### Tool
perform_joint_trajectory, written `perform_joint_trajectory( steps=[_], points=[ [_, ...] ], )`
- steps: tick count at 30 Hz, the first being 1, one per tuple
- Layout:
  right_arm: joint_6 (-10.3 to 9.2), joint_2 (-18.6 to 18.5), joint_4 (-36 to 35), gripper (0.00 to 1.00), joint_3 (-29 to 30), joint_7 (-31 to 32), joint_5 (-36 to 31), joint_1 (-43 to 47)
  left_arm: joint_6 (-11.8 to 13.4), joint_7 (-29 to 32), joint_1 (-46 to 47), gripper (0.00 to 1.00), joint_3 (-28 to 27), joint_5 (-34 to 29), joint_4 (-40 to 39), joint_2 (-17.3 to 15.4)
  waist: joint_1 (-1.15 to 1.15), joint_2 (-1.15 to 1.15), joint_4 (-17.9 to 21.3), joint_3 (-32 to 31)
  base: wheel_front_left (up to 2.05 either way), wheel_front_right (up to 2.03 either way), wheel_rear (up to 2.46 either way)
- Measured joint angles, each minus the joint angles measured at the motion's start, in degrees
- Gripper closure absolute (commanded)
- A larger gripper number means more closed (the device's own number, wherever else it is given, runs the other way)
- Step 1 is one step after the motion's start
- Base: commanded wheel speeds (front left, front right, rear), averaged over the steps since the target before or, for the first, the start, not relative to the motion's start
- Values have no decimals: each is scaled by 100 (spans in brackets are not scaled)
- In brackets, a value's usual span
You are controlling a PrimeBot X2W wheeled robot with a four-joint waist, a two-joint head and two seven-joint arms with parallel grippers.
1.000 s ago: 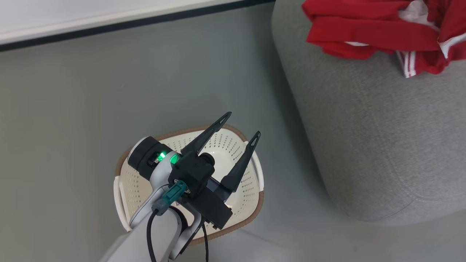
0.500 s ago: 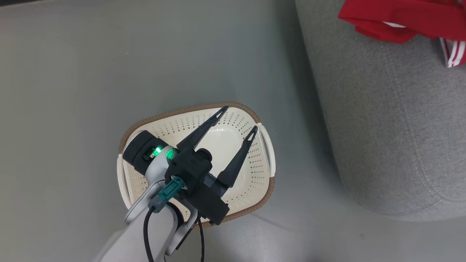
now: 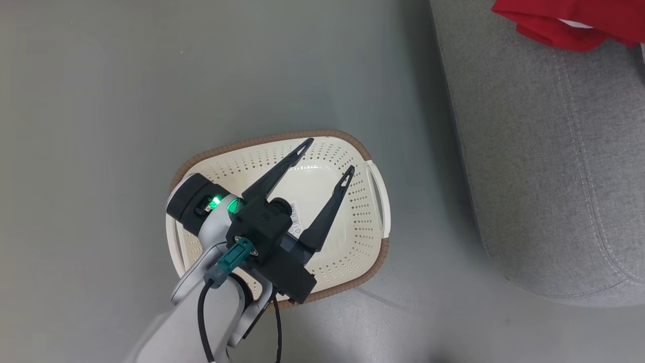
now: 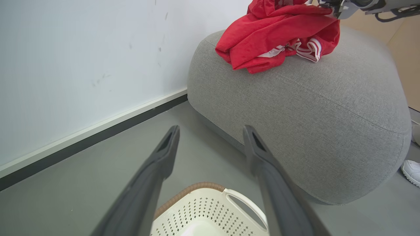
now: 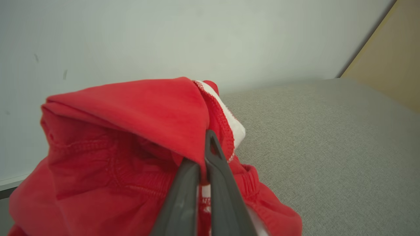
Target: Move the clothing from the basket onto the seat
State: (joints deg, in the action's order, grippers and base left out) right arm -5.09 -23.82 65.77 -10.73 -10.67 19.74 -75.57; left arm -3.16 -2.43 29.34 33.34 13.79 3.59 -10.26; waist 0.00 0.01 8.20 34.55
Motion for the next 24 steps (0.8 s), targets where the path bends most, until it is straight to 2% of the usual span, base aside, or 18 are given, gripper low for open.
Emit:
perform_joint_trajectory(
  steps=[4,5,7,8,9,10,18,24],
  points=[
    [3,42,121,100,-13,-33,0,-3,13,-27,13,0,-15,-1,64,2,0,0,7,-14,0,0,0],
    [5,67,147,88,-25,-52,0,-3,13,-29,14,0,-23,-1,98,2,0,0,13,-24,0,0,0],
    [7,109,191,58,-54,-59,0,-2,13,-33,14,0,-29,0,138,1,0,0,30,-54,0,0,0],
    [11,124,215,51,-59,-73,0,-2,13,-71,14,0,-33,0,152,0,0,0,40,-71,0,0,0],
    [20,137,253,20,-66,-103,0,-2,13,-78,14,0,-40,0,166,0,0,0,51,-91,0,0,0],
    [40,146,290,0,-75,-103,0,-2,13,-80,13,0,-47,0,180,-2,0,0,64,-110,0,0,0],
    [116,360,475,0,-137,-171,0,31,13,-214,12,0,-107,30,408,-2,0,0,222,-320,0,0,0],
    [214,421,566,0,-203,-213,-1,209,10,-331,-2,0,-104,90,668,120,0,0,351,-582,0,0,0]
  ],
)
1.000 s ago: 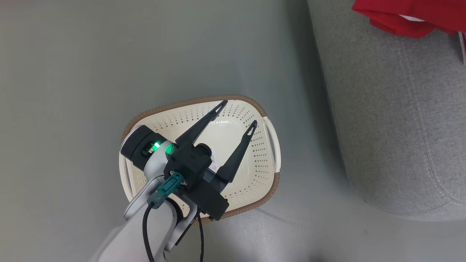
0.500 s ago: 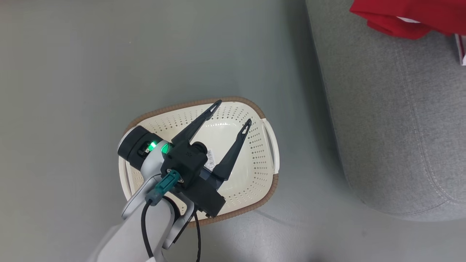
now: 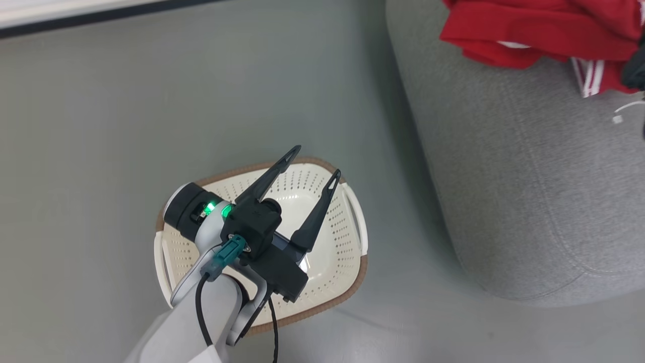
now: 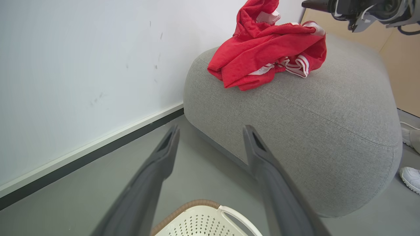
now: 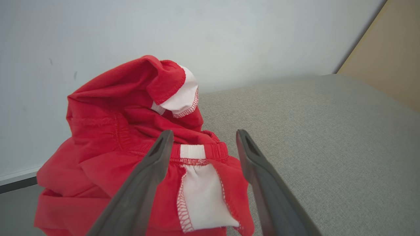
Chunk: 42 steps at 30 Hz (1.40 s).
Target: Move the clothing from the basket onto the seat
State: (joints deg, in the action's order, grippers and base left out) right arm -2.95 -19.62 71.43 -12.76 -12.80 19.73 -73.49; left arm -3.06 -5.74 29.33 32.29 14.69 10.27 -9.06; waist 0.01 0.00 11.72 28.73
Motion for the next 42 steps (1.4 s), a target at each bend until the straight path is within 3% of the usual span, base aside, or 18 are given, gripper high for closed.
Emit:
perform_joint_trajectory(
  steps=[20,30,42],
  points=[
    [401,385,120,0,-392,-140,-223,550,65,-516,-555,0,-268,450,784,179,1,-1,101,-1295,0,0,0],
    [549,868,81,0,-437,-147,-219,1234,368,-681,-1152,0,-744,742,933,67,1,-2,-175,-2026,0,0,0],
    [644,1403,-728,0,-432,-148,-151,2538,772,-800,-1979,0,-1419,978,650,-209,1,-1,-742,-2685,0,0,0]
  ],
)
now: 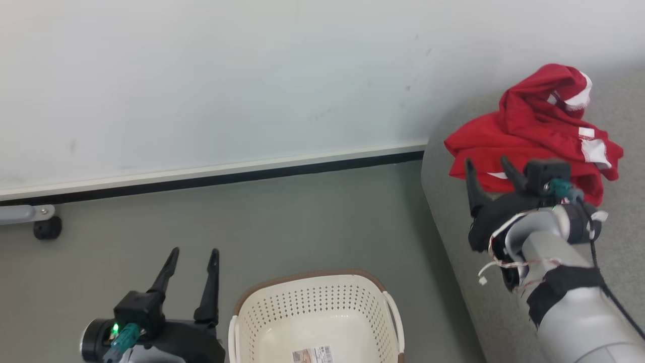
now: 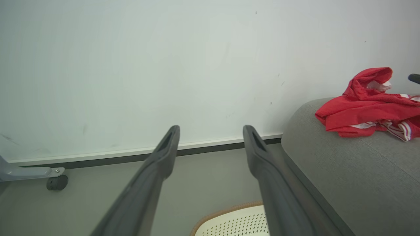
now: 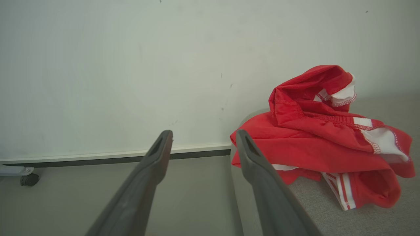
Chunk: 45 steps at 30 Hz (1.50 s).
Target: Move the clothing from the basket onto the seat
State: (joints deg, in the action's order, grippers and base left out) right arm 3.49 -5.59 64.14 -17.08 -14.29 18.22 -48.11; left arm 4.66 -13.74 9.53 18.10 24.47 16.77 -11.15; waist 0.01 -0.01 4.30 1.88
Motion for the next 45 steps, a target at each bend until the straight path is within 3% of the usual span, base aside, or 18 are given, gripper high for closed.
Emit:
perform_joint_trajectory(
  steps=[15,30,45],
  points=[
    [-163,141,-1831,0,-154,0,-43,1959,190,-52,-857,0,-564,0,-598,-94,-1,1,-217,-346,0,0,0],
    [-609,142,-3994,0,-65,0,-126,3706,238,-55,-1499,0,-692,-97,-1102,64,-1,1,-225,-363,0,0,0],
    [-811,35,-5201,0,112,-1,-181,4597,240,-56,-1712,0,-900,-308,-1384,181,-1,1,-231,-296,0,0,0]
  ],
)
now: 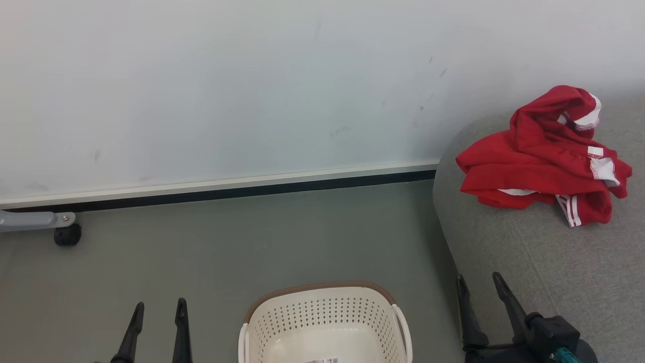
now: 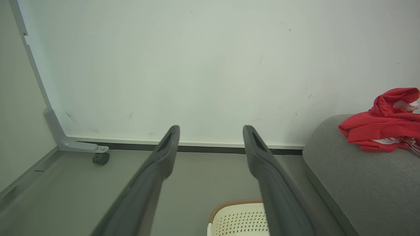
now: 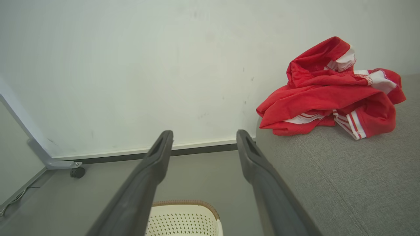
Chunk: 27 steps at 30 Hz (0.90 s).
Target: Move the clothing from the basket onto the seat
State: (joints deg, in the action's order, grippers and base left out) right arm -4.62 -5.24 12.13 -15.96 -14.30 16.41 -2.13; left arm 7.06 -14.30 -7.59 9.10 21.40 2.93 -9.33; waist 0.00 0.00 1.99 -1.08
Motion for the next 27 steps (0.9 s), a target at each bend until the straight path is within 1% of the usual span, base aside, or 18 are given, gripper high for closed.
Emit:
perform_joint_trajectory(
  steps=[12,27],
  points=[
    [-87,-37,-425,0,64,0,-91,81,1,0,-2,0,-115,-85,-87,55,0,0,-28,53,0,0,0],
    [-129,-64,-667,0,130,65,-133,182,2,8,-14,0,-144,-197,-121,43,0,0,-66,60,0,0,0]
  ],
)
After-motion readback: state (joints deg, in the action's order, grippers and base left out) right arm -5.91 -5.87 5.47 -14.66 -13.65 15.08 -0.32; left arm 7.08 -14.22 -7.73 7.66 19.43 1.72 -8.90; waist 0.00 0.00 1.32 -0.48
